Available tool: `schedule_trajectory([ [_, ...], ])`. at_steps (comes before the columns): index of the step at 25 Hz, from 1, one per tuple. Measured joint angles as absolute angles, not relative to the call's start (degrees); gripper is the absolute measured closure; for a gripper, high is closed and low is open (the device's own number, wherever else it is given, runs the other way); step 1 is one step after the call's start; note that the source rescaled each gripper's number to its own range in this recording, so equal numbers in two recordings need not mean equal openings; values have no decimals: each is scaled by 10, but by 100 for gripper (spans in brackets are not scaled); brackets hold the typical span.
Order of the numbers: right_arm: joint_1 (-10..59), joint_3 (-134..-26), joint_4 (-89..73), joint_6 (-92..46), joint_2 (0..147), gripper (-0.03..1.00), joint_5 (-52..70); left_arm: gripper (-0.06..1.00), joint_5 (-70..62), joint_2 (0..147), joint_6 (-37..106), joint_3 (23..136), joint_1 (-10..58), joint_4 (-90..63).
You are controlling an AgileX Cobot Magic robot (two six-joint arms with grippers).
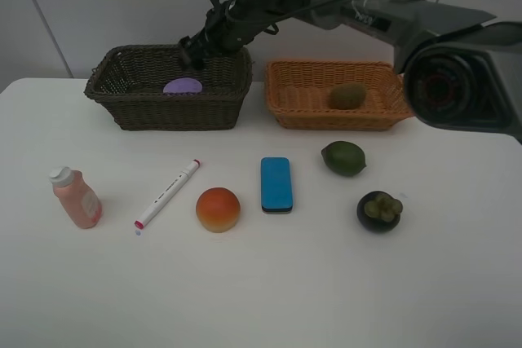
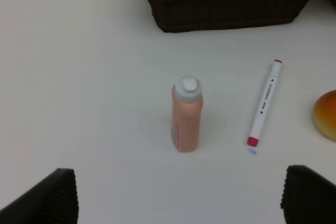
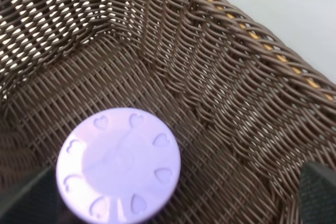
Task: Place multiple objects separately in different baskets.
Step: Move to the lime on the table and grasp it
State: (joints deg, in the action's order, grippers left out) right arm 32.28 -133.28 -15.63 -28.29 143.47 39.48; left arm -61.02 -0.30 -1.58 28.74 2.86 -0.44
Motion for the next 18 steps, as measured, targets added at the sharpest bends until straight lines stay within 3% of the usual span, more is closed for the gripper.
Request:
schedule_trajectory([
  [18, 323, -1333, -8, -262, 1343, -3, 622, -6, -610, -3, -16, 287, 29, -4],
])
